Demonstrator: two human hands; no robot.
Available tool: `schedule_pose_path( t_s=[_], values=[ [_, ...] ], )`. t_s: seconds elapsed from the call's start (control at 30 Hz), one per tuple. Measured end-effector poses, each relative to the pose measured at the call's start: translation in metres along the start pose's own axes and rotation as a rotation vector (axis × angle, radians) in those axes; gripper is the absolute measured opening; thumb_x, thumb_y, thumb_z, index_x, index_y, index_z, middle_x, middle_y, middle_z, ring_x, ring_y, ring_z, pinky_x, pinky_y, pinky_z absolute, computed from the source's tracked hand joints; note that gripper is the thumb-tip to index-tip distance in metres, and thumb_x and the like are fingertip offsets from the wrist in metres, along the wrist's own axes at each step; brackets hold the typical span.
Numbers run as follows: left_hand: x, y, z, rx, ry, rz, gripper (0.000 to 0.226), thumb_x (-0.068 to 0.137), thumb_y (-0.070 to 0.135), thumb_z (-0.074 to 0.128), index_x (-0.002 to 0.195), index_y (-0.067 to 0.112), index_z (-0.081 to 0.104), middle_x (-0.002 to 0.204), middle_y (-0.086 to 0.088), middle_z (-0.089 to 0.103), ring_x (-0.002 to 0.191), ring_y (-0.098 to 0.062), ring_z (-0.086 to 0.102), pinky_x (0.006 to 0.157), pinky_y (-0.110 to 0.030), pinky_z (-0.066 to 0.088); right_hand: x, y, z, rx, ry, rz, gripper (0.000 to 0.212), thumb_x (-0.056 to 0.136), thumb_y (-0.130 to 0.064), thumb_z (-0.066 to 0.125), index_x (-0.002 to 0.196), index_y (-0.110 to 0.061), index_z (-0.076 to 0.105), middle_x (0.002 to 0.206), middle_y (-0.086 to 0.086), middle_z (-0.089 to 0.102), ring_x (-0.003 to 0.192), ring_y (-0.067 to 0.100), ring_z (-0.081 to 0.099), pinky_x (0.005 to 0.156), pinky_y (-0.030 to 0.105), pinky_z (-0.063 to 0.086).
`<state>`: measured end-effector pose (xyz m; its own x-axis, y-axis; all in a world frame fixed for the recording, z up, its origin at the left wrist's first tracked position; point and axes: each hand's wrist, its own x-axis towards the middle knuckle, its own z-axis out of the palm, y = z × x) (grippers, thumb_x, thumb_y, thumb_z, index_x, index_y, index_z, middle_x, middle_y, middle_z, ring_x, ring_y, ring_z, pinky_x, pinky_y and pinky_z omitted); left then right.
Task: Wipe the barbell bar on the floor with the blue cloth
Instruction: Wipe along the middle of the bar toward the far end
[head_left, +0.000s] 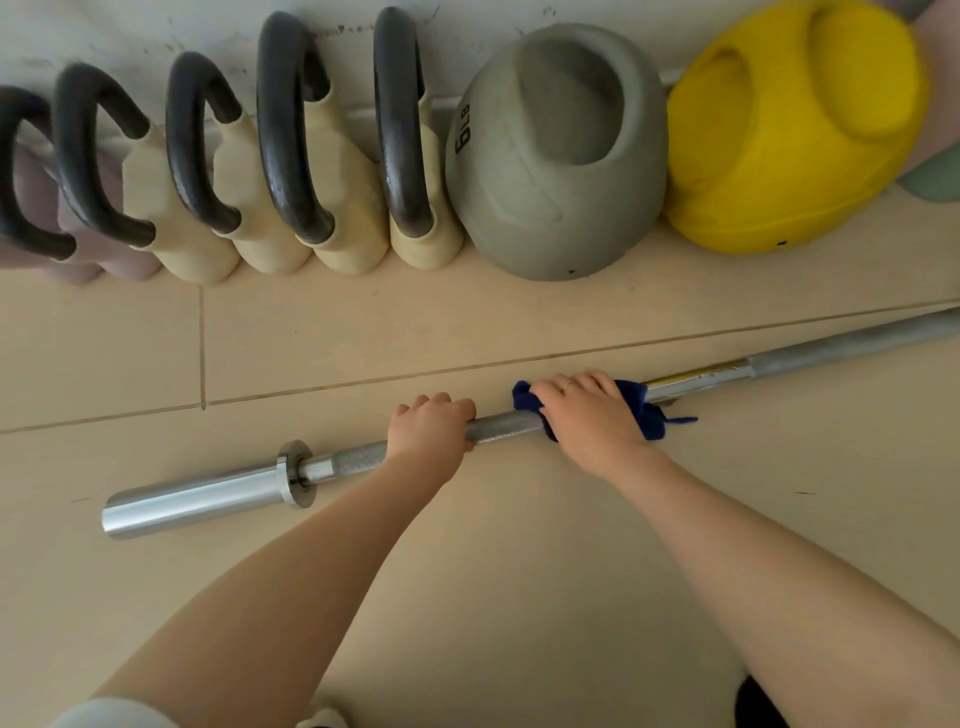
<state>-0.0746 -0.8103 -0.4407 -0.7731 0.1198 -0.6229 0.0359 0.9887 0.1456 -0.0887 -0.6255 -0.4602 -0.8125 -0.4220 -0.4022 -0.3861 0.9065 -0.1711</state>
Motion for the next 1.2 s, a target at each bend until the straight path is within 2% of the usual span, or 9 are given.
schedule_pose_path(
  t_s=[0.1,0.23,0.33,0.43,0.53,0.73,0.87,1.1,1.2],
  values=[
    [-0.001,-0.002,0.002,-0.021,0.005,-0.002,0.028,0.095,0.029,0.052,0.122,0.022,0.052,0.116,-0.005,0.056,0.109,-0.026,0.051,0.088,-0.033,0.039,0.000,0.030,-0.007,-0.041,0.006,0.169,0.017,0.096,-0.018,0.037,0.108,-0.015,0.049,0.113,0.005,0.061,0.106,0.028,0.053,0.101,0.038,0.030],
    [-0.004,-0.002,0.005,-0.039,0.021,-0.001,0.033,0.094,0.030,0.053,0.126,0.025,0.051,0.117,-0.004,0.055,0.111,-0.025,0.050,0.088,-0.033,0.040,-0.002,0.048,-0.011,-0.037,0.007,0.401,0.019,0.096,-0.016,0.039,0.109,-0.008,0.050,0.113,0.011,0.060,0.105,0.031,0.052,0.092,0.036,0.035],
    [-0.002,-0.001,0.003,-0.021,0.007,0.000,0.031,0.094,0.030,0.053,0.125,0.025,0.051,0.117,-0.003,0.055,0.111,-0.025,0.050,0.087,-0.032,0.040,0.004,0.012,-0.006,0.036,0.003,0.298,0.018,0.097,-0.015,0.040,0.109,-0.008,0.051,0.112,0.011,0.060,0.101,0.031,0.051,0.087,0.037,0.037],
    [-0.002,0.000,0.001,0.013,0.004,0.007,0.028,0.095,0.028,0.052,0.123,0.024,0.052,0.114,-0.003,0.055,0.107,-0.024,0.051,0.084,-0.032,0.041,0.004,-0.016,0.005,0.097,0.017,0.124,0.020,0.097,-0.014,0.038,0.113,-0.009,0.049,0.118,0.010,0.058,0.104,0.030,0.049,0.095,0.036,0.033],
    [-0.003,0.000,0.002,0.016,0.003,0.017,0.028,0.095,0.028,0.051,0.123,0.023,0.051,0.114,-0.004,0.055,0.107,-0.025,0.051,0.084,-0.032,0.042,0.000,0.008,-0.001,0.054,-0.021,0.018,0.026,0.098,-0.015,0.036,0.121,-0.014,0.046,0.122,0.006,0.057,0.110,0.029,0.050,0.105,0.037,0.027],
    [-0.006,0.002,0.001,0.041,0.009,0.001,0.026,0.096,0.027,0.049,0.122,0.021,0.050,0.115,-0.005,0.054,0.109,-0.025,0.050,0.086,-0.033,0.043,-0.015,0.061,-0.011,-0.044,-0.007,0.142,0.022,0.097,-0.015,0.034,0.113,-0.014,0.049,0.115,0.006,0.059,0.108,0.027,0.051,0.106,0.035,0.025],
    [-0.006,0.007,0.000,0.033,-0.003,-0.034,0.027,0.095,0.026,0.050,0.122,0.021,0.051,0.114,-0.005,0.055,0.108,-0.025,0.051,0.086,-0.034,0.043,-0.022,0.086,-0.010,-0.028,0.069,0.354,0.021,0.095,-0.012,0.036,0.110,-0.010,0.052,0.113,0.010,0.060,0.107,0.031,0.051,0.106,0.038,0.025],
    [-0.006,0.021,-0.001,0.068,0.020,-0.057,0.037,0.094,0.020,0.051,0.130,0.018,0.042,0.123,-0.004,0.051,0.113,-0.025,0.049,0.092,-0.034,0.041,-0.012,0.012,0.006,0.123,0.030,-0.023,0.032,0.095,-0.007,0.039,0.126,-0.007,0.046,0.128,0.013,0.052,0.116,0.033,0.043,0.111,0.041,0.020],
    [-0.005,0.031,-0.006,0.002,0.047,-0.053,0.045,0.094,0.025,0.049,0.137,0.017,0.037,0.132,-0.004,0.047,0.119,-0.025,0.046,0.096,-0.035,0.040,-0.015,0.014,0.005,0.114,0.016,-0.132,0.046,0.091,-0.001,0.039,0.136,-0.011,0.037,0.139,0.009,0.043,0.126,0.030,0.036,0.115,0.039,0.014]
  ],
)
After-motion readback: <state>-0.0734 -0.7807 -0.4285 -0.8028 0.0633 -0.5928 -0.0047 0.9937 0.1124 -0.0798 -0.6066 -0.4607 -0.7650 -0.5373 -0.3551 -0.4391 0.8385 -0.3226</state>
